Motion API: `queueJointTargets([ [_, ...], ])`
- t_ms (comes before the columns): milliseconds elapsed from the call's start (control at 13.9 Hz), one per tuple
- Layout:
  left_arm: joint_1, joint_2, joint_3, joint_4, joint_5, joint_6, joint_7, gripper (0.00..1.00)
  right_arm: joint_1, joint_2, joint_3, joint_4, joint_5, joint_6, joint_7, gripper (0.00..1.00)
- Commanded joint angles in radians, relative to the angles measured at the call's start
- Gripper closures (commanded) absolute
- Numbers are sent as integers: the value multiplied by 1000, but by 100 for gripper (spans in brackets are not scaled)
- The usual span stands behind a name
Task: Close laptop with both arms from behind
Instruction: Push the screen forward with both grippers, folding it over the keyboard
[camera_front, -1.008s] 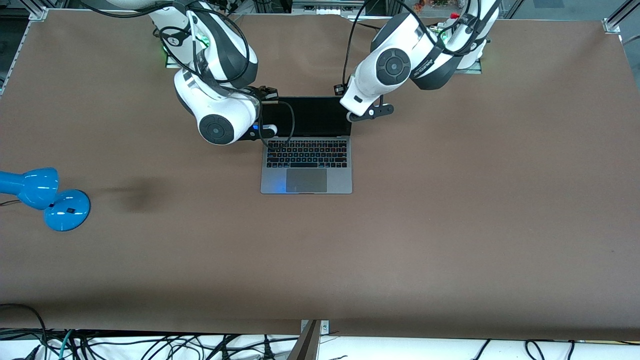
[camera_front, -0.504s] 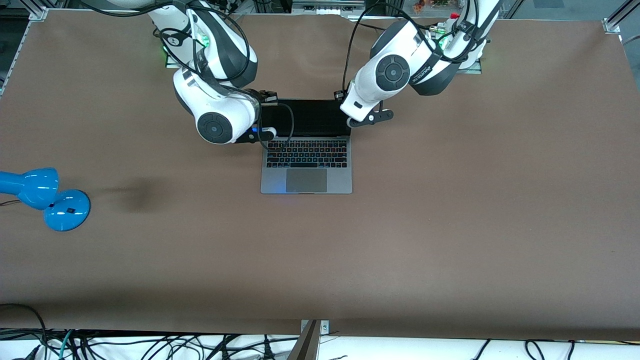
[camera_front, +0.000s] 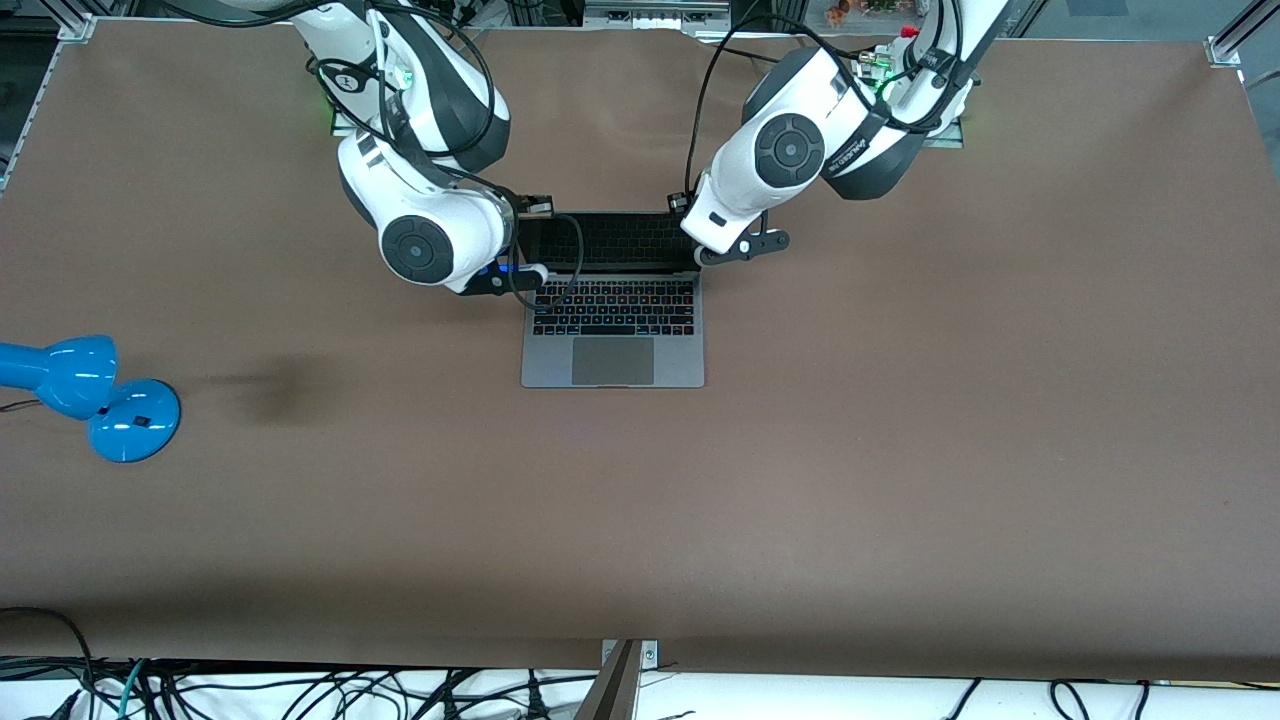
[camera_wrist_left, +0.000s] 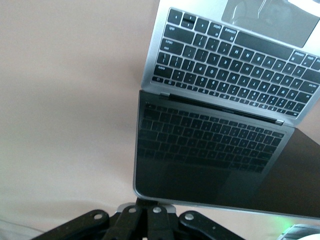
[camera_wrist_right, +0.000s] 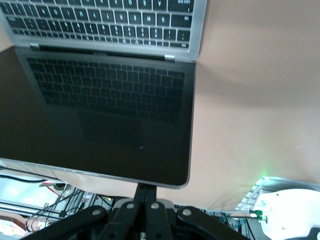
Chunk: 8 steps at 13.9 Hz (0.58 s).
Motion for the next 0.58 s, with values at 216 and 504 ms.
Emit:
queueJointTargets([
  [216, 2, 85, 7, 96, 75, -3, -40, 100, -4, 11, -22, -10, -34, 126, -83, 100],
  [504, 0, 119, 17, 141, 94, -3, -55, 100, -4, 20, -63, -10, -34, 166, -149, 100],
])
